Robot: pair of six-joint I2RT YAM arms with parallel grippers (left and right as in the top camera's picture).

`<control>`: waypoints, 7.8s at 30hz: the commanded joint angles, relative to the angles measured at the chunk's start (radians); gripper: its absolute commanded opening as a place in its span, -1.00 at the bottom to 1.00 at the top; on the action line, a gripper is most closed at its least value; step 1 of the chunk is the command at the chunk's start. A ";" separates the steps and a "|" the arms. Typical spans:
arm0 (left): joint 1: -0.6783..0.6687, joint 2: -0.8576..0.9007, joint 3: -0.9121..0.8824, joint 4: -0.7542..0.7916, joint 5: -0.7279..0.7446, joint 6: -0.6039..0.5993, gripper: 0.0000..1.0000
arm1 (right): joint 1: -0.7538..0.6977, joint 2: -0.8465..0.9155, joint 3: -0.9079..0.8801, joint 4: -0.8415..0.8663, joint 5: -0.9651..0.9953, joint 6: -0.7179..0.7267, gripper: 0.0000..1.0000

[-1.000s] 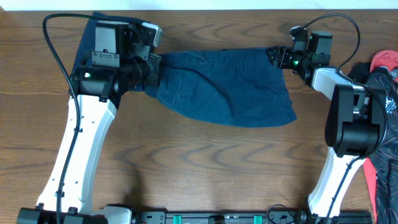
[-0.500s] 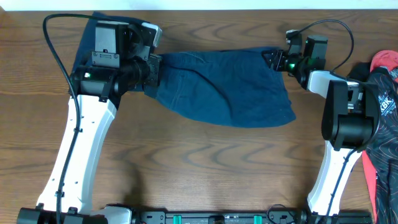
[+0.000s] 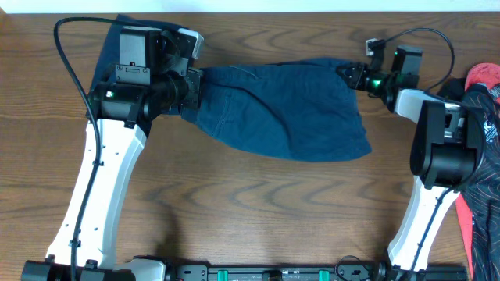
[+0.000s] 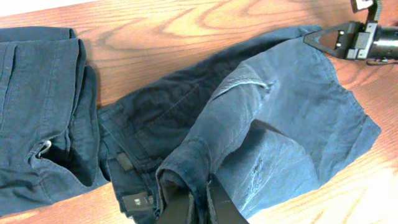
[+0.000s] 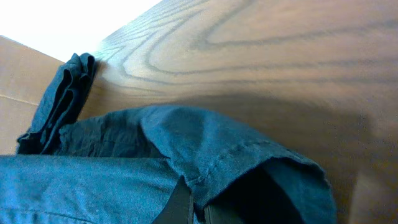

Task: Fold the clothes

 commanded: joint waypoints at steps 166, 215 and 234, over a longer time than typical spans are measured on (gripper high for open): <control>-0.080 0.613 -0.201 0.826 0.106 -0.389 -0.88 | -0.011 -0.134 0.007 -0.512 0.500 -0.038 -0.97; -0.064 0.818 0.242 0.484 -0.002 -0.280 -0.88 | 0.074 -0.366 -0.120 -0.732 0.465 -0.062 -0.92; -0.108 0.715 0.295 -0.250 0.002 -0.184 -0.49 | 0.073 -0.367 -0.120 -0.730 0.462 -0.091 -0.78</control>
